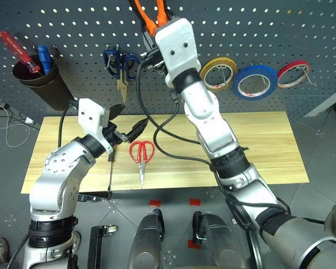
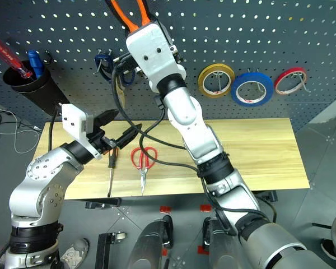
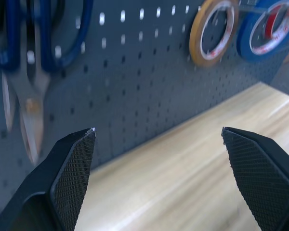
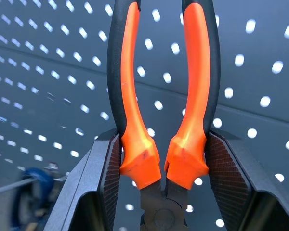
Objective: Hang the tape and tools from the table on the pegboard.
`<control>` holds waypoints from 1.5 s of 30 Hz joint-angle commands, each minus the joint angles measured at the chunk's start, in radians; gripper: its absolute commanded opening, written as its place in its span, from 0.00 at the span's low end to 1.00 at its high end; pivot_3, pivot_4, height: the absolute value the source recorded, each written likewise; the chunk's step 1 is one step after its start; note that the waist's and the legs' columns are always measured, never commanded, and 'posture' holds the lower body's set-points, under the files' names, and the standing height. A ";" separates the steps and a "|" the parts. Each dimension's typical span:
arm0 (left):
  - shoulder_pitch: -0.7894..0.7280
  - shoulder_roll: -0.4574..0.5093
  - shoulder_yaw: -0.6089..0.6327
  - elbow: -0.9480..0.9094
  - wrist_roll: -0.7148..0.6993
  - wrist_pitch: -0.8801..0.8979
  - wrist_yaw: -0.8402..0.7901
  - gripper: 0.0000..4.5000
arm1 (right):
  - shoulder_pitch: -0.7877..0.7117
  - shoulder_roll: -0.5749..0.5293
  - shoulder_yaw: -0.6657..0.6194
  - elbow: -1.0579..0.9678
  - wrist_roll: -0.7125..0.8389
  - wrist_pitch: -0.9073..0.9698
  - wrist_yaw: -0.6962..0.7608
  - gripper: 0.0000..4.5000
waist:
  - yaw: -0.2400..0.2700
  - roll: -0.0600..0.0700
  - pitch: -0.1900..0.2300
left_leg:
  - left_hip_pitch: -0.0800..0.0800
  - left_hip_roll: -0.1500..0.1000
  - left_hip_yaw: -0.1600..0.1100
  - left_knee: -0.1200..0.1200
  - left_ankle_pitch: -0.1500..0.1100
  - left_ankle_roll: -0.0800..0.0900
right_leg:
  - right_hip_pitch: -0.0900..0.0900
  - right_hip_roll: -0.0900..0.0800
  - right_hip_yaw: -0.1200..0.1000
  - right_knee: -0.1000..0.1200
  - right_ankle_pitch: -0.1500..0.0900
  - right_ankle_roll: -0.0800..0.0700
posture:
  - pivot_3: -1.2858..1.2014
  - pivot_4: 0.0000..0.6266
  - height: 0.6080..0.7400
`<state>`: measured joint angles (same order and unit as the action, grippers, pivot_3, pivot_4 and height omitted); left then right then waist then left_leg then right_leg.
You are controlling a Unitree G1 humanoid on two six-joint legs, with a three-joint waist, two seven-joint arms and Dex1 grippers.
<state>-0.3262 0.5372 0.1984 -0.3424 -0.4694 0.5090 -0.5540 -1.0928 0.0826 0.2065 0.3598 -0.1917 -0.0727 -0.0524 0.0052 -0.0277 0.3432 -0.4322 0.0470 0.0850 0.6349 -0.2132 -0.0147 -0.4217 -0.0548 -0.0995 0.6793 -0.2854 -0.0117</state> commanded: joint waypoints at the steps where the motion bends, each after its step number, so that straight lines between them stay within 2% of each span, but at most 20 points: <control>1: -0.018 0.011 -0.012 -0.003 0.007 -0.004 -0.003 0.98 | -0.091 -0.004 -0.034 0.130 -0.002 -0.159 -0.038 0.50 | 0.000 0.000 0.000 | 0.000 0.000 0.000 0.000 0.000 0.000 | 0.000 0.000 0.000 0.000 0.000 0.000 | 0.56 0.55 1.00; 6: -0.026 0.012 -0.021 0.012 0.019 -0.011 -0.012 0.98 | -0.148 -0.017 -0.057 0.316 -0.006 -0.270 -0.075 0.50 | 0.001 0.000 0.000 | 0.000 0.000 0.000 -0.001 0.000 0.000 | 0.000 0.000 0.000 0.000 0.000 -0.001 | 0.57 0.57 1.00; 9: -0.017 0.010 -0.032 0.028 0.036 -0.025 -0.017 0.98 | -0.113 -0.028 -0.055 0.402 -0.025 -0.300 -0.104 0.50 | 0.005 0.000 0.001 | 0.000 0.000 0.000 -0.001 0.000 0.000 | 0.000 0.000 0.000 0.000 0.000 -0.001 | 0.57 0.58 1.00; 17: 0.022 -0.004 -0.058 0.059 0.092 -0.062 -0.005 0.98 | -0.039 -0.031 -0.078 0.414 -0.026 -0.275 -0.139 0.50 | 0.012 0.000 0.001 | 0.000 0.000 0.000 0.000 0.000 0.000 | 0.000 0.000 0.001 0.001 0.000 -0.001 | 0.57 0.59 1.00; 19: 0.029 -0.005 -0.081 0.060 0.121 -0.049 0.015 0.98 | -0.014 -0.032 -0.097 0.376 -0.001 -0.240 -0.125 0.66 | 0.016 0.000 0.001 | 0.000 0.000 0.000 0.000 0.000 0.000 | 0.000 0.000 0.001 0.001 0.000 -0.001 | 0.56 0.60 1.00; 24: 0.063 -0.024 -0.095 0.048 0.132 -0.005 0.049 1.00 | 0.105 -0.009 -0.121 0.175 0.073 -0.024 -0.046 0.99 | 0.020 0.000 0.001 | 0.000 0.000 0.000 0.000 0.000 0.000 | 0.000 0.000 0.001 0.001 0.000 -0.001 | 0.56 0.59 1.00; 27: 0.102 -0.026 -0.103 0.024 0.149 0.035 0.084 1.00 | 0.221 0.002 -0.102 -0.029 0.117 0.132 0.032 0.99 | 0.020 0.000 0.001 | 0.000 0.000 -0.001 0.000 0.000 0.000 | 0.001 -0.001 0.001 0.001 0.000 -0.001 | 0.55 0.59 1.00; 31: 0.174 -0.032 -0.140 -0.038 0.206 0.206 0.196 1.00 | 0.430 -0.024 -0.038 -0.360 0.199 0.355 0.185 0.99 | 0.019 0.000 0.001 | 0.000 0.000 -0.001 -0.001 0.000 0.000 | 0.000 -0.001 0.001 0.000 -0.001 -0.001 | 0.55 0.59 1.00; 33: 0.223 -0.057 -0.159 -0.076 0.222 0.337 0.263 1.00 | 0.602 -0.134 0.072 -0.617 0.331 0.526 0.381 0.99 | 0.018 0.000 0.001 | 0.000 0.000 -0.001 -0.002 0.000 0.000 | 0.000 0.000 0.001 0.000 -0.001 -0.001 | 0.55 0.60 1.00; 35: 0.243 -0.086 -0.161 -0.086 0.223 0.425 0.305 1.00 | 0.707 -0.202 0.115 -0.767 0.408 0.641 0.458 0.99 | 0.019 0.001 0.001 | 0.001 0.000 -0.001 -0.004 -0.001 0.001 | 0.000 0.000 0.002 -0.002 -0.001 0.001 | 0.54 0.60 1.00; 39: 0.242 -0.152 -0.187 -0.046 0.244 0.514 0.369 1.00 | 0.801 -0.304 0.140 -0.883 0.455 0.758 0.510 0.99 | 0.017 -0.001 0.003 | 0.001 0.000 -0.002 -0.004 -0.002 0.002 | 0.000 0.000 0.002 0.000 -0.002 0.002 | 0.54 0.60 1.00; 45: 0.179 -0.262 -0.214 0.094 0.293 0.527 0.456 1.00 | 0.790 -0.382 0.164 -0.901 0.473 0.801 0.574 0.99 | 0.019 -0.003 0.004 | 0.002 0.000 -0.002 -0.003 -0.002 0.004 | 0.000 0.000 0.002 0.001 -0.004 0.006 | 0.53 0.59 1.00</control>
<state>-0.1314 0.2895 -0.0083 -0.2612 -0.1987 1.0410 -0.1231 -0.2948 -0.2988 0.3657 -0.4976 0.2602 0.7282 0.5022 0.0245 -0.0303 0.3476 -0.4303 0.0469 0.0828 0.6316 -0.2154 -0.0107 -0.4214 -0.0550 -0.0977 0.6803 -0.2894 -0.0053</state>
